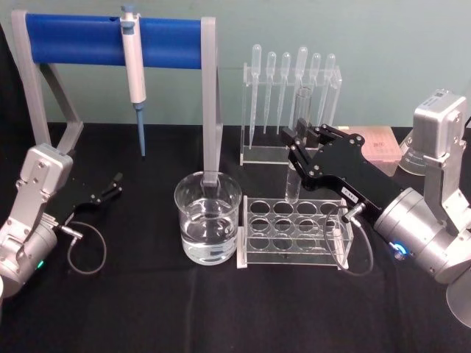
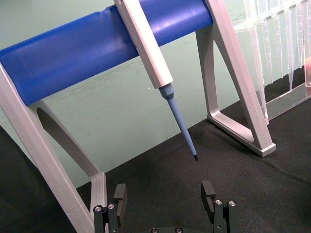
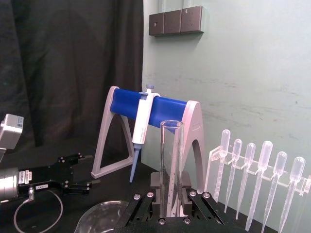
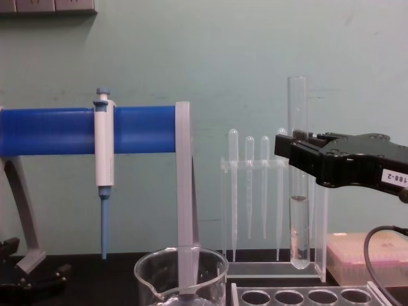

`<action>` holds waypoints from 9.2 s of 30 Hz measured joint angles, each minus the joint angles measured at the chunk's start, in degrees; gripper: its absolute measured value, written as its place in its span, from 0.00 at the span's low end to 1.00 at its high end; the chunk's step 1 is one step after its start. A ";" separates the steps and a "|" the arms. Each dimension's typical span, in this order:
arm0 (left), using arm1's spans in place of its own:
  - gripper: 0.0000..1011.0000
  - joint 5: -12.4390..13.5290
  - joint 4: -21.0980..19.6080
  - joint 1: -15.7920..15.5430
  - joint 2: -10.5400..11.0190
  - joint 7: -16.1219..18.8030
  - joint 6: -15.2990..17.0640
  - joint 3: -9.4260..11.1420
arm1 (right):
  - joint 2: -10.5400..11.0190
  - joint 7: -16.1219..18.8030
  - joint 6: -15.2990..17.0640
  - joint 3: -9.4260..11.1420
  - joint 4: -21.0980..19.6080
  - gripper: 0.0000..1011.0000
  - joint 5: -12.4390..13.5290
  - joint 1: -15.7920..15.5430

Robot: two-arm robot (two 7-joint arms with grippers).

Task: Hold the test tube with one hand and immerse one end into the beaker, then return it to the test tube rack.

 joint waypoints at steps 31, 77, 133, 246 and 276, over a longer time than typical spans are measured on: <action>0.99 0.00 0.00 0.00 0.00 0.00 0.00 0.00 | 0.00 0.00 -0.01 0.00 0.02 0.23 0.00 0.00; 0.99 0.00 0.00 0.00 0.00 0.00 0.00 0.00 | 0.00 0.00 -0.01 0.00 0.02 0.23 0.00 0.00; 0.99 0.00 0.00 0.00 0.00 0.00 0.00 0.00 | 0.00 0.00 0.00 0.00 0.03 0.23 0.00 0.00; 0.99 0.00 0.00 0.00 0.00 0.00 0.00 0.00 | 0.00 0.00 -0.01 0.00 0.02 0.23 0.00 0.00; 0.99 0.00 0.00 0.00 0.00 0.00 0.00 0.00 | -0.04 0.32 0.18 -0.09 -0.12 0.23 0.40 0.33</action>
